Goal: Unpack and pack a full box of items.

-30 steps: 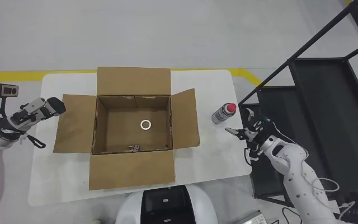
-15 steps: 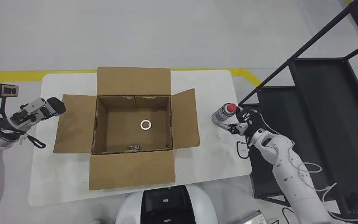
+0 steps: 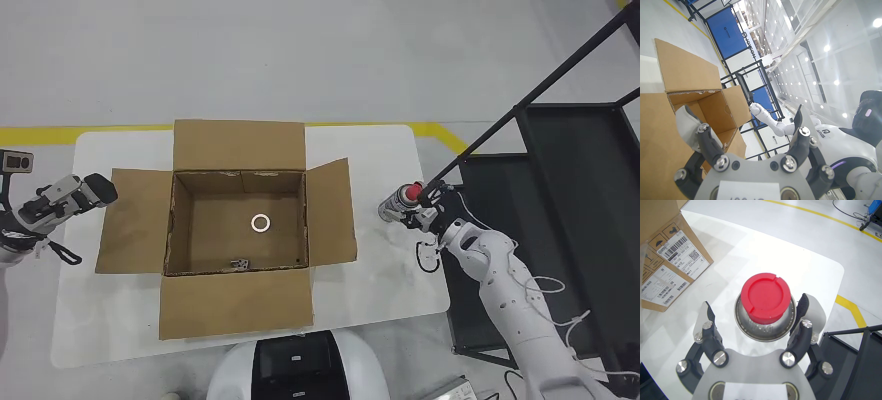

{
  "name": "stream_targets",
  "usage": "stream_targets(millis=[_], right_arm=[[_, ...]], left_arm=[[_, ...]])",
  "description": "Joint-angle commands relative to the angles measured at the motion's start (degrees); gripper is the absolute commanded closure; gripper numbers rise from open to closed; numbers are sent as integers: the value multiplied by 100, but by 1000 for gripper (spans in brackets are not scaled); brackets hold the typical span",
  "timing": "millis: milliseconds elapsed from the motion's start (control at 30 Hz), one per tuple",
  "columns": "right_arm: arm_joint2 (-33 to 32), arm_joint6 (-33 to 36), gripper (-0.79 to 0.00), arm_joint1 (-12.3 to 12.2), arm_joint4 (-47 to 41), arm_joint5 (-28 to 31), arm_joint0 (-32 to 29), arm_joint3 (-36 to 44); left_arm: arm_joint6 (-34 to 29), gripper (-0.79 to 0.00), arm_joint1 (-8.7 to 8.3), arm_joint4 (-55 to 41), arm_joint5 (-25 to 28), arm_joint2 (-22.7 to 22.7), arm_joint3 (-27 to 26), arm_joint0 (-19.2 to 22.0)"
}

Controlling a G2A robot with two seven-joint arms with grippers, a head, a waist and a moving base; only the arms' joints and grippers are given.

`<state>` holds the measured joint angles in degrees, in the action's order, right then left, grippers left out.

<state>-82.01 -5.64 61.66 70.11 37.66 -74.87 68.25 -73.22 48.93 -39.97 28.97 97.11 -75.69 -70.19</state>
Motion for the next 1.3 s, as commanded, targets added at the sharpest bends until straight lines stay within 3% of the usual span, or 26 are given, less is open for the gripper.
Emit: stream_targets(millis=[0, 400, 600, 867, 1067, 1267], right_arm=[[5, -9, 0, 1, -22, 4, 10, -18], [-191, -414, 0, -59, -56, 244, -241, 388], [-890, -765, 0, -184, 303, 20, -1131, 2073], [-1503, -662, 0, -234, 624, -287, -2151, 4638], [-1181, -123, 0, -227, 721, -280, -2074, 5540], [-87, 908, 0, -163, 838, -496, -1464, 5756]], left_arm=[[0, -785, 0, 0, 0, 0, 0, 0], [0, -785, 0, 0, 0, 0, 0, 0], [0, -785, 0, 0, 0, 0, 0, 0], [0, -785, 0, 0, 0, 0, 0, 0], [0, -785, 0, 0, 0, 0, 0, 0], [0, -785, 0, 0, 0, 0, 0, 0]])
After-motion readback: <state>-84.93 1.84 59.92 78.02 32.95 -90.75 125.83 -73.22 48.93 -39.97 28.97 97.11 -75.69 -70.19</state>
